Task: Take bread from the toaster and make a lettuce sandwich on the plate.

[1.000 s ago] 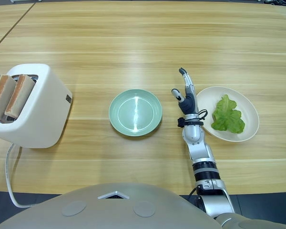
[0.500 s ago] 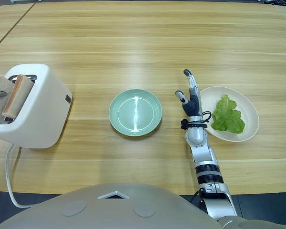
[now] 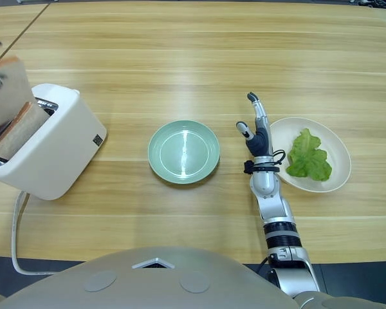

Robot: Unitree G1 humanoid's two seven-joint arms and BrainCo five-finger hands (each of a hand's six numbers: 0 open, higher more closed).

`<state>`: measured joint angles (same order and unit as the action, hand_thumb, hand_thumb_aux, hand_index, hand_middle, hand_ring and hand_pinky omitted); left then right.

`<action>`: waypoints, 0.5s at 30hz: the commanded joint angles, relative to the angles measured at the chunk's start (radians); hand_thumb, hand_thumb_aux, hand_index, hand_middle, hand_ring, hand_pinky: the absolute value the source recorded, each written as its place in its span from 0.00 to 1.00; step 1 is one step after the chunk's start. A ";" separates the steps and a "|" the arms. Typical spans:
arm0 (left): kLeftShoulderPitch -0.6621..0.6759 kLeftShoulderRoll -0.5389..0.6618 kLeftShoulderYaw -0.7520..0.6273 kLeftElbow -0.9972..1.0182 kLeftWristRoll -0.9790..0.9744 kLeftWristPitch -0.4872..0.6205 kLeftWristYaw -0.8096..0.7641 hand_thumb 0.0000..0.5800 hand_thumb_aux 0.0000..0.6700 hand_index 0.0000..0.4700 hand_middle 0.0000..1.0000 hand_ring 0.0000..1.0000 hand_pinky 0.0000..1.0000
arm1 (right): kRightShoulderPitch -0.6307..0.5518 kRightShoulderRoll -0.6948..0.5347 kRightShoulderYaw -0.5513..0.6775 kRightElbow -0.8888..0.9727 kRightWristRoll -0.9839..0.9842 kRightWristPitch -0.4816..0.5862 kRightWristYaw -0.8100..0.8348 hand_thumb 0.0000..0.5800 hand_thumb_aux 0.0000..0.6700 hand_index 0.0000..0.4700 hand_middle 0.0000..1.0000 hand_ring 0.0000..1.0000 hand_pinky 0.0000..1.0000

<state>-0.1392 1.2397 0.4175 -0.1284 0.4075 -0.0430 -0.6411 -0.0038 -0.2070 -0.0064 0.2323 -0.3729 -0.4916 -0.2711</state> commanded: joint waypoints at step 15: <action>-0.340 -0.396 -0.238 -0.181 -0.397 0.260 0.106 1.00 1.00 1.00 0.00 0.00 0.00 | -0.051 -0.003 -0.004 0.016 0.030 -0.002 0.009 0.00 0.00 0.00 0.00 0.00 0.00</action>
<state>-0.5188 0.9076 0.2461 -0.2751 0.0516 0.1884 -0.5105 -0.0373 -0.2022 -0.0014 0.2523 -0.3615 -0.4893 -0.2709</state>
